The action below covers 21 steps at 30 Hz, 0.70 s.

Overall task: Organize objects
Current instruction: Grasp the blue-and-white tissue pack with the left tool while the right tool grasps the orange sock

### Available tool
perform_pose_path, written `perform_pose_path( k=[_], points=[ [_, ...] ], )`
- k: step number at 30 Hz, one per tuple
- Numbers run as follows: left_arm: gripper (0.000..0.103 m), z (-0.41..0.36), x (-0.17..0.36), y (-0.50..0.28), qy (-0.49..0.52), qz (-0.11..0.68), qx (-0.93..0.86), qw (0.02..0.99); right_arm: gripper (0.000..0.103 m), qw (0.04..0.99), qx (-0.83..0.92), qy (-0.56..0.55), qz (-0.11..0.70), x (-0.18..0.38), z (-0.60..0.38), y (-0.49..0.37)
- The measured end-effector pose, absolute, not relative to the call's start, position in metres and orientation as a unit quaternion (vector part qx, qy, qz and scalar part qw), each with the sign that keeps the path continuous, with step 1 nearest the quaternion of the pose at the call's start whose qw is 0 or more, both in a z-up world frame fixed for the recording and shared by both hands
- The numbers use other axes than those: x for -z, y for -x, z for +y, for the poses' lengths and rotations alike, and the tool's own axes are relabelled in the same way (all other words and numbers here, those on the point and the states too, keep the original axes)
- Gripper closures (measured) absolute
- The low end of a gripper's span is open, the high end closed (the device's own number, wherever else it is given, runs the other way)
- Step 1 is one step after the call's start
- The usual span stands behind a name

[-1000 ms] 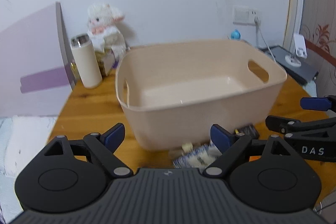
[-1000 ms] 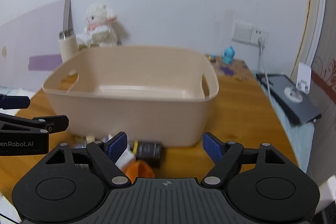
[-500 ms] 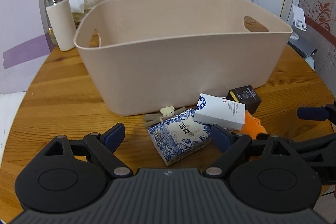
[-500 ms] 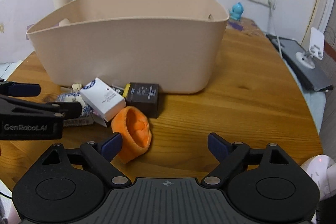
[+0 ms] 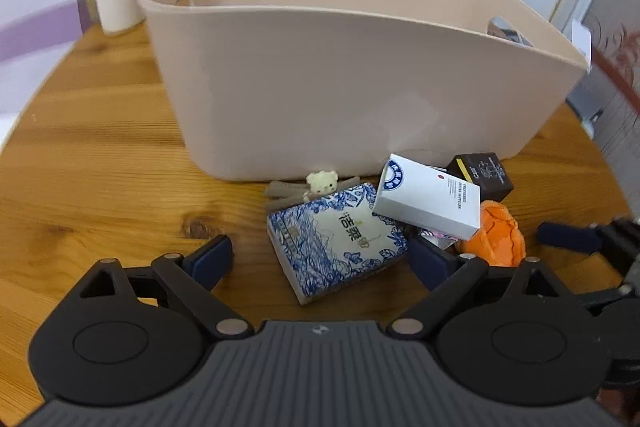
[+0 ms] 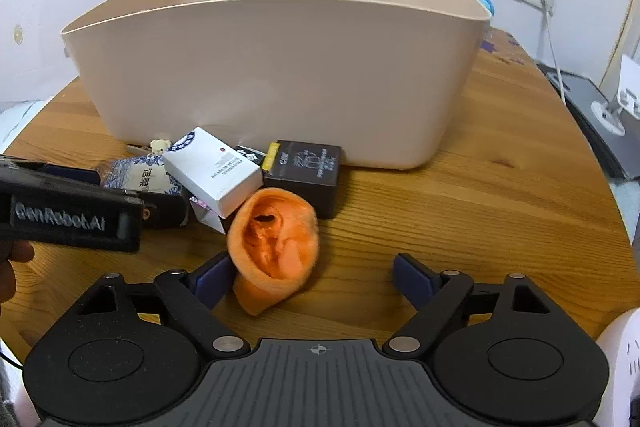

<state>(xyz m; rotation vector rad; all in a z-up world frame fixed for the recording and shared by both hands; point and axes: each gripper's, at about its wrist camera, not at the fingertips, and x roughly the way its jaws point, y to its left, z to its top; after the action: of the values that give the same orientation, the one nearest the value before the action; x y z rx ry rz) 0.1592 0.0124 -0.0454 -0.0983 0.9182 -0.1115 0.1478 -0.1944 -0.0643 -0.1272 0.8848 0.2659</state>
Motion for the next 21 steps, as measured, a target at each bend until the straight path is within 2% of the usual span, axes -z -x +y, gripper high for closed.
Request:
perform_pose_path(
  k=[12,15,16,19,20,21],
  points=[
    [0.007,0.025,0.044,-0.153,0.065,0.440,0.039,0.895,0.040,0.895,-0.140,0.064,0.418,0.059,-0.200,-0.144],
    [0.007,0.017,0.045,-0.159,0.053,0.432,0.041,0.899,0.050,0.896,-0.144,0.065,0.415,0.058,-0.198,-0.143],
    [0.007,0.013,0.046,-0.161,0.043,0.430,0.037,0.901,0.056,0.897,-0.146,0.064,0.413,0.058,-0.198,-0.142],
    [0.017,0.003,0.047,-0.162,0.017,0.426,0.031,0.904,0.068,0.899,-0.147,0.062,0.409,0.058,-0.198,-0.142],
    [0.027,0.001,0.045,-0.160,0.007,0.421,0.033,0.907,0.072,0.899,-0.146,0.061,0.408,0.058,-0.198,-0.141],
    [0.027,0.000,0.045,-0.159,0.001,0.421,0.034,0.906,0.076,0.899,-0.145,0.060,0.408,0.058,-0.200,-0.141]
  ],
)
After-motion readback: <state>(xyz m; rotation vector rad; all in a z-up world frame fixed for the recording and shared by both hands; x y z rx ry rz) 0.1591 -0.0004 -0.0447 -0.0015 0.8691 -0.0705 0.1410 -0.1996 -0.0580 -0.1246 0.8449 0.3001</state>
